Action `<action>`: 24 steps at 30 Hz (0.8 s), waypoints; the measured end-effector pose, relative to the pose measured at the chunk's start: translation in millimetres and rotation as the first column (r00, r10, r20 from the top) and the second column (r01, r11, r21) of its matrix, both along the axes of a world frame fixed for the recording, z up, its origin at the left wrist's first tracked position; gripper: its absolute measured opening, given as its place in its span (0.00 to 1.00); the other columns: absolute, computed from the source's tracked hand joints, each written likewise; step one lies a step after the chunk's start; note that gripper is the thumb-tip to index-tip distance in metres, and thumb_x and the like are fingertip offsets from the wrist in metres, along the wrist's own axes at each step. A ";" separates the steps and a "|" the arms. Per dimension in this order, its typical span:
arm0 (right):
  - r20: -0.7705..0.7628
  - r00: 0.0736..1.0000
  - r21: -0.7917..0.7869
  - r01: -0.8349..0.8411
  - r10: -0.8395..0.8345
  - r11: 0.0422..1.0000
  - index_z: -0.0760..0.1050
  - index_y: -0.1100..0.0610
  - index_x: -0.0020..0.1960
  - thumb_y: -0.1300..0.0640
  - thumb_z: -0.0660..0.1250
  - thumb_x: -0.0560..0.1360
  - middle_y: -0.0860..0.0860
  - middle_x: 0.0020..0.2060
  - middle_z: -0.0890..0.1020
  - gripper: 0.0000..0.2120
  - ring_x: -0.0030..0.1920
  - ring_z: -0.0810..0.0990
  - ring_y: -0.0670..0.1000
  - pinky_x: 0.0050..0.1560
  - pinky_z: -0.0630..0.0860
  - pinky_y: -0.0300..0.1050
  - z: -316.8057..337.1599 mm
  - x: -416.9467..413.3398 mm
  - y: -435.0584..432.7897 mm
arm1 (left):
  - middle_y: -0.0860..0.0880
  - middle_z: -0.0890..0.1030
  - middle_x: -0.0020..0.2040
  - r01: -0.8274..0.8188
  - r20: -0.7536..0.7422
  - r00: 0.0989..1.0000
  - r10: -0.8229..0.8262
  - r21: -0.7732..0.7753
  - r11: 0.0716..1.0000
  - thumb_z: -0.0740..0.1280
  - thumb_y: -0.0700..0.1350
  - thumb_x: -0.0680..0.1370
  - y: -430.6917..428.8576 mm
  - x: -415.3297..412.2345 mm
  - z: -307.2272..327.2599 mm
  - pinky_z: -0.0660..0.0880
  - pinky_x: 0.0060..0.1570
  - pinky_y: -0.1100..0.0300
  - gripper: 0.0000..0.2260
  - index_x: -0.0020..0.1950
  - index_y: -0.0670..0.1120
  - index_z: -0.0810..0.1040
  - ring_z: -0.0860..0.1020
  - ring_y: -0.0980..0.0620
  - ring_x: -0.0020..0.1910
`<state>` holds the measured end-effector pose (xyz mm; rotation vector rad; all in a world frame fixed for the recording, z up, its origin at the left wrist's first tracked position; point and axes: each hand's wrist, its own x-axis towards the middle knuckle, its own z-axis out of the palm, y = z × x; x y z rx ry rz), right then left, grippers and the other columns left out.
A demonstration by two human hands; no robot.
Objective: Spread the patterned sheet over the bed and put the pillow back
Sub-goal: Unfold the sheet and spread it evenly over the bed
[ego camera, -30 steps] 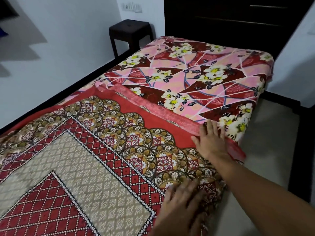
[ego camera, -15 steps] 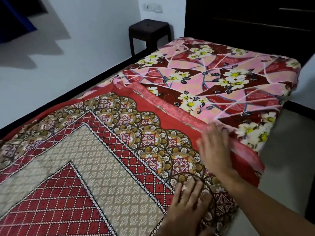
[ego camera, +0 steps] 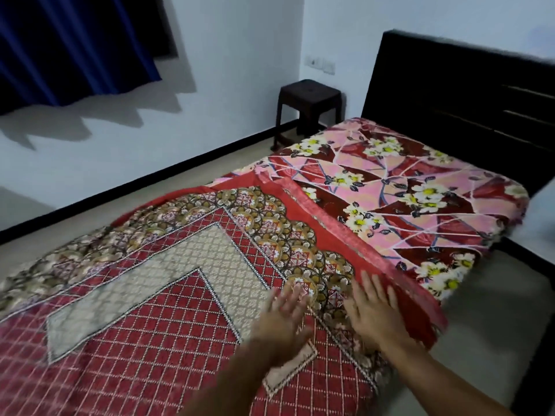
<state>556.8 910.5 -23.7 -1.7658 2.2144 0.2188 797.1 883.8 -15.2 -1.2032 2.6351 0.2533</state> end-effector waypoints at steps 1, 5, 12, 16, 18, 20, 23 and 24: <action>0.010 1.000 -0.032 -0.013 0.014 0.999 0.37 0.50 0.82 0.32 0.18 0.70 0.53 0.80 0.35 0.45 0.80 0.34 0.55 0.79 0.35 0.59 19.0 19.9 1.6 | 0.46 0.32 0.79 -0.039 0.011 0.999 0.040 -0.031 0.999 0.37 0.65 0.82 -3.4 13.3 18.8 0.33 0.76 0.42 0.30 0.79 0.50 0.32 0.28 0.44 0.76; 0.077 0.997 -0.088 -0.017 0.024 0.996 0.42 0.50 0.83 0.35 0.31 0.79 0.52 0.81 0.39 0.36 0.81 0.38 0.55 0.80 0.39 0.61 94.1 120.9 25.0 | 0.43 0.32 0.78 -0.114 0.065 0.990 0.121 -0.109 0.987 0.35 0.64 0.82 18.7 93.1 88.3 0.38 0.77 0.41 0.32 0.80 0.48 0.34 0.31 0.42 0.77; 0.135 0.991 -0.131 0.030 -0.012 0.991 0.43 0.51 0.83 0.39 0.38 0.85 0.54 0.82 0.40 0.30 0.81 0.40 0.55 0.80 0.41 0.60 175.8 258.4 88.0 | 0.43 0.35 0.79 -0.266 -0.004 0.964 0.267 -0.121 0.956 0.35 0.65 0.81 90.8 228.5 159.9 0.41 0.78 0.43 0.34 0.81 0.48 0.37 0.34 0.44 0.78; 0.132 0.991 -0.141 0.054 -0.035 0.989 0.46 0.52 0.83 0.40 0.39 0.85 0.55 0.82 0.42 0.30 0.81 0.42 0.57 0.80 0.41 0.60 202.1 305.7 134.9 | 0.43 0.38 0.80 -0.345 -0.044 0.938 0.343 -0.142 0.928 0.34 0.66 0.81 132.5 282.0 185.5 0.42 0.78 0.42 0.34 0.81 0.47 0.40 0.35 0.43 0.79; 0.123 0.992 -0.153 0.047 -0.028 0.987 0.47 0.53 0.83 0.39 0.38 0.85 0.56 0.82 0.43 0.31 0.81 0.43 0.58 0.80 0.40 0.58 212.8 320.4 152.8 | 0.43 0.40 0.81 -0.366 -0.057 0.931 0.361 -0.163 0.916 0.35 0.66 0.80 150.7 301.2 198.7 0.42 0.78 0.42 0.35 0.82 0.47 0.41 0.36 0.43 0.79; 0.114 0.993 -0.162 0.039 -0.021 0.986 0.48 0.53 0.83 0.39 0.38 0.84 0.56 0.82 0.45 0.31 0.82 0.44 0.58 0.80 0.41 0.59 220.5 332.6 164.7 | 0.43 0.41 0.82 -0.390 -0.070 0.921 0.384 -0.187 0.902 0.35 0.66 0.81 165.9 317.9 211.6 0.41 0.78 0.42 0.35 0.82 0.47 0.43 0.37 0.42 0.80; 0.104 0.994 -0.162 -0.010 0.027 0.987 0.51 0.53 0.82 0.39 0.39 0.84 0.55 0.82 0.48 0.31 0.82 0.46 0.57 0.80 0.42 0.59 230.7 352.9 175.4 | 0.43 0.42 0.82 -0.467 -0.084 0.884 0.459 -0.196 0.863 0.35 0.66 0.81 185.6 339.8 223.7 0.38 0.78 0.44 0.35 0.82 0.47 0.44 0.37 0.42 0.80; 0.107 0.993 -0.170 -0.035 0.054 0.985 0.52 0.53 0.82 0.39 0.39 0.84 0.55 0.82 0.49 0.31 0.82 0.47 0.56 0.79 0.42 0.59 233.3 361.1 177.5 | 0.43 0.42 0.82 -0.502 -0.093 0.865 0.494 -0.198 0.842 0.35 0.66 0.81 193.2 347.4 225.4 0.38 0.78 0.44 0.35 0.82 0.47 0.44 0.37 0.42 0.80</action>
